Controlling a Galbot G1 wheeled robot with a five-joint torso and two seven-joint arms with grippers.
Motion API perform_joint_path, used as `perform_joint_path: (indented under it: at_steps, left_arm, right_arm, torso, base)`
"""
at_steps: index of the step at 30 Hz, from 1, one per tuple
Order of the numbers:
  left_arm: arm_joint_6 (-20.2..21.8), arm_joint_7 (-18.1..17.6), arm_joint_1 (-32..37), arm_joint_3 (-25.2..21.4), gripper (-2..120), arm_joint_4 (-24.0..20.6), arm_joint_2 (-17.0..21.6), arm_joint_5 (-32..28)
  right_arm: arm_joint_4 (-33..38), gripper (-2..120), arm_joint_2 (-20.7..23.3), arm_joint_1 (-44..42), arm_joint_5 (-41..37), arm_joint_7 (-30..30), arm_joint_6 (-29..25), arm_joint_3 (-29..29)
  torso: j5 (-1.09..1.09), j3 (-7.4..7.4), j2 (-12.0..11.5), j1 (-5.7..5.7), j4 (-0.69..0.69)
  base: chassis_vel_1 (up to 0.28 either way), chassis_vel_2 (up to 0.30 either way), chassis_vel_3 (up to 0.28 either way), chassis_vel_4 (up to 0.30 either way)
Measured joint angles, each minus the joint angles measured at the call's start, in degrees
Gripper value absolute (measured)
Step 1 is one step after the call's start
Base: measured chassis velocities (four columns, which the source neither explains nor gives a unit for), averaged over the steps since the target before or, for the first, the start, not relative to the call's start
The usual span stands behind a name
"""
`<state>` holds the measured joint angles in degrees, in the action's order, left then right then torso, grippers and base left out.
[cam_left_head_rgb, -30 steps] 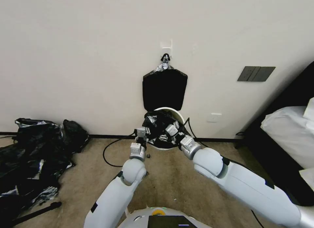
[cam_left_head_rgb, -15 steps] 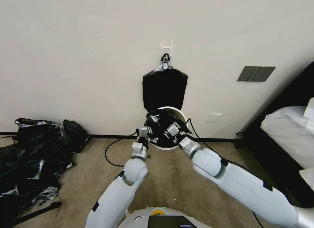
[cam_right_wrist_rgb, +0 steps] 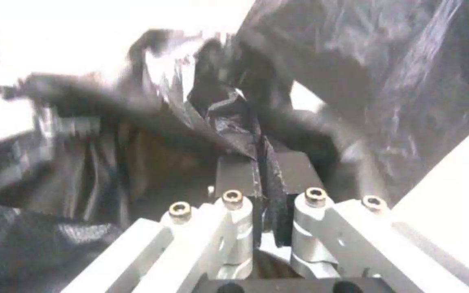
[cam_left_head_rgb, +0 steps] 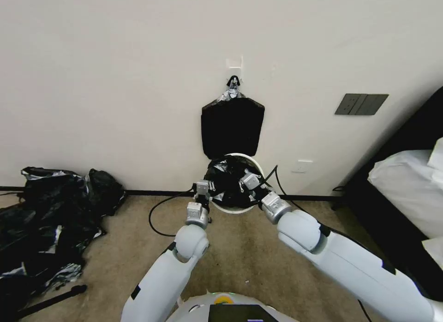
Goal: Place a trash bag onto the trash bin.
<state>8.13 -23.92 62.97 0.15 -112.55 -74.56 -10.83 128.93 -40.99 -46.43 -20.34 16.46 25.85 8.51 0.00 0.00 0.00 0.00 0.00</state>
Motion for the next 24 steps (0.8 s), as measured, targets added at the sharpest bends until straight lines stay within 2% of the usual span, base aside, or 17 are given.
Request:
perform_joint_path:
  at_steps: [2, 5, 10, 13, 14, 17, 18, 20, 22, 24]
  left_arm:
    - [-0.01, 0.73, 0.25, -0.03, 1, 0.16, 0.13, 0.58]
    - [-0.22, 3.90, 0.95, -0.02, 1, 0.18, 0.66, 2.94]
    - [-0.57, 5.43, 1.40, 0.01, 1, 0.14, 0.89, 4.77]
    - [-2.15, 6.66, 1.81, -0.16, 1, 0.14, 1.30, 6.95]
    - [-2.15, 6.66, 1.81, -0.16, 1, 0.14, 1.30, 6.95]
    - [-4.69, 8.37, 2.11, -1.01, 1, 0.48, 1.75, 9.07]
    - [-4.69, 8.37, 2.11, -1.01, 1, 0.48, 1.75, 9.07]
    - [-6.83, 9.80, 2.26, -1.89, 1, 1.19, 1.82, 10.87]
    - [-7.36, 10.17, 2.30, -2.14, 1, 1.40, 1.84, 11.25]
    - [-8.52, 11.07, 2.40, -2.64, 1, 1.84, 1.95, 11.72]
  right_arm:
    - [0.61, 6, 0.30, 0.63, -1.68, 0.23, 0.06, -0.14]
    - [1.01, 6, 0.49, 3.44, -7.28, 1.62, 0.98, 0.03]
    - [0.41, 6, 0.34, 7.03, -11.99, 2.35, 1.85, 0.23]
    - [-0.77, 6, 0.88, 9.71, -18.68, 3.28, 2.98, 0.22]
    - [-0.77, 6, 0.88, 9.71, -18.68, 3.28, 2.98, 0.22]
    - [-1.46, 6, 1.90, 12.24, -27.62, 4.62, 4.26, -0.58]
    - [-1.46, 6, 1.90, 12.24, -27.62, 4.62, 4.26, -0.58]
    - [-1.77, 6, 2.56, 14.82, -35.45, 5.71, 5.20, -0.94]
    - [-1.93, 6, 2.69, 15.78, -37.86, 6.11, 5.42, -1.05]
    - [-2.73, 6, 2.95, 18.51, -44.02, 6.97, 6.26, -1.19]
  torso:
    - [0.00, 0.00, 0.00, 0.00, 0.00]
    - [0.00, 0.00, 0.00, 0.00, 0.00]
    - [0.00, 0.00, 0.00, 0.00, 0.01]
    - [0.00, 0.00, 0.00, 0.00, 0.01]
    - [0.00, 0.00, 0.00, 0.00, 0.01]
    - [0.00, 0.00, 0.00, 0.00, 0.00]
    - [0.00, 0.00, 0.00, 0.00, 0.00]
    - [0.00, 0.00, 0.00, 0.00, 0.00]
    - [0.00, 0.00, 0.00, 0.00, 0.00]
    - [0.00, 0.00, 0.00, 0.00, 0.00]
  base:
    - [0.000, 0.000, 0.000, 0.000]
    - [0.000, 0.000, 0.000, 0.000]
    - [0.000, 0.000, 0.000, 0.000]
    - [0.000, 0.000, 0.000, 0.000]
    - [0.000, 0.000, 0.000, 0.000]
    - [0.000, 0.000, 0.000, 0.000]
    - [0.000, 0.000, 0.000, 0.000]
    - [0.000, 0.000, 0.000, 0.000]
    - [0.000, 0.000, 0.000, 0.000]
    - [0.000, 0.000, 0.000, 0.000]
